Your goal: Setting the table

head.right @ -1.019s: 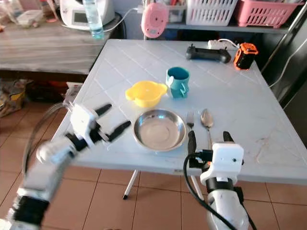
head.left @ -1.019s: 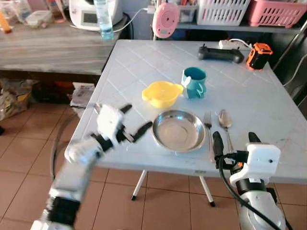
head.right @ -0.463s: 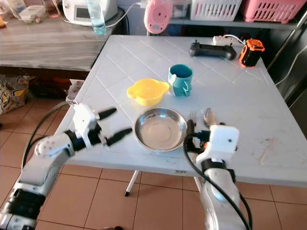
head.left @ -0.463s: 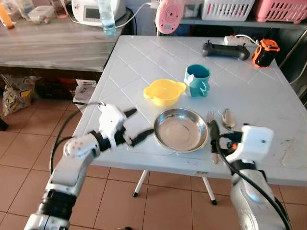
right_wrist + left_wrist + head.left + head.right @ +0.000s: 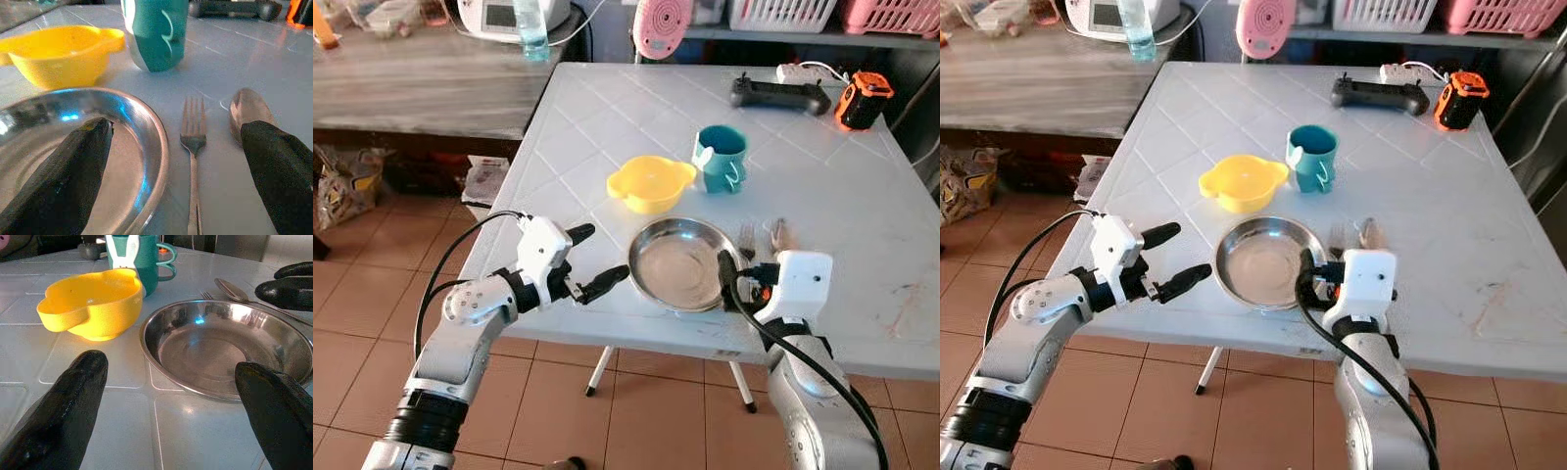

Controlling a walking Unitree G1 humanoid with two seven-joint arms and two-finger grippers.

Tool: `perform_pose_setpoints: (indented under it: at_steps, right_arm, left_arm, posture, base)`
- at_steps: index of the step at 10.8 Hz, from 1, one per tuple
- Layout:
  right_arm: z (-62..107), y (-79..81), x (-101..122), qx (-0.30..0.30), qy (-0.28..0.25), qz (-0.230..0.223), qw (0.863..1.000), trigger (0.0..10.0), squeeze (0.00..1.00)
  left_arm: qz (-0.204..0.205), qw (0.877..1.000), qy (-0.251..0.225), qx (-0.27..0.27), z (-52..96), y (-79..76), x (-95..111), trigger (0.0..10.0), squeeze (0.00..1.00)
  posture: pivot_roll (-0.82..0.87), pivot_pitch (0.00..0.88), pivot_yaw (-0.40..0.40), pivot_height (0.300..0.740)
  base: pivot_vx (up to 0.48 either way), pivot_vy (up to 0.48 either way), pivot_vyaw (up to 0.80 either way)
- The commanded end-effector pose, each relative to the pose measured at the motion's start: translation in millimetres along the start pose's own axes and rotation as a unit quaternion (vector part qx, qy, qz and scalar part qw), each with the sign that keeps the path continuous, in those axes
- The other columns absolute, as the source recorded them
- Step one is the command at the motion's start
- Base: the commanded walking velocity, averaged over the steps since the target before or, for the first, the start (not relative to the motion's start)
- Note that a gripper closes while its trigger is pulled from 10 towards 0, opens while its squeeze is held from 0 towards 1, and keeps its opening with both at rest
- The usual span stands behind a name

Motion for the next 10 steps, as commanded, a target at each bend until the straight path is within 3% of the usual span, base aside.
perform_pose_setpoints:
  at_steps: [1,2,3,4,7,10]
  right_arm:
    - [-0.8,-5.2,-8,-0.02,0.02,0.019,0.999,10.0,0.0]
    - [-1.1,-1.7,-9,-0.005,0.018,-0.002,1.0,10.0,0.0]
    - [-3.6,-3.0,-10,-0.013,0.02,0.035,0.999,10.0,0.0]
    - [-6.0,2.3,-6,-0.001,0.012,0.034,0.999,10.0,0.0]
    - [-13.8,12.7,-2,0.031,0.018,-0.011,0.999,10.0,0.0]
    - [-21.7,12.8,-2,0.026,0.026,0.001,0.999,10.0,0.0]
  left_arm:
    - [-0.002,1.0,0.0,-0.004,2.5,-2.8,1,10.0,0.0]
    - [-0.002,1.0,-0.001,-0.003,2.2,-2.7,1,10.0,0.0]
    - [-0.002,1.0,-0.002,-0.001,2.7,-2.9,1,10.0,0.0]
    - [-0.003,1.0,0.005,-0.01,3.5,-6.3,-2,10.0,0.0]
    - [-0.011,1.0,0.015,-0.014,2.7,-1.8,-1,10.0,0.0]
    - [-0.02,0.999,0.015,-0.021,3.0,-4.8,0,10.0,0.0]
  posture:
    - [0.11,0.168,0.009,0.74]
    - [0.12,0.168,0.008,0.74]
    - [0.11,0.17,0.008,0.74]
    - [0.11,0.173,0.009,0.74]
    - [0.11,0.181,0.011,0.74]
    - [0.11,0.185,0.008,0.74]
  base:
    - [0.0,0.0,0.0]
    - [0.0,0.0,0.0]
    - [0.0,0.0,0.0]
    - [0.0,0.0,0.0]
    - [0.0,0.0,0.0]
    - [0.0,0.0,0.0]
Point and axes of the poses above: a point about 5 cm out from each wrist's last joint towards the gripper, its own z axis pointing back from the gripper into the wrist, its own x axis along the axis of the wrist's last joint, y = z × x, the point moved 5 cm from there along -z, pointing out of the wrist towards the gripper, and after that the axes turned 14 degrees about z, right-handed, at the moved point
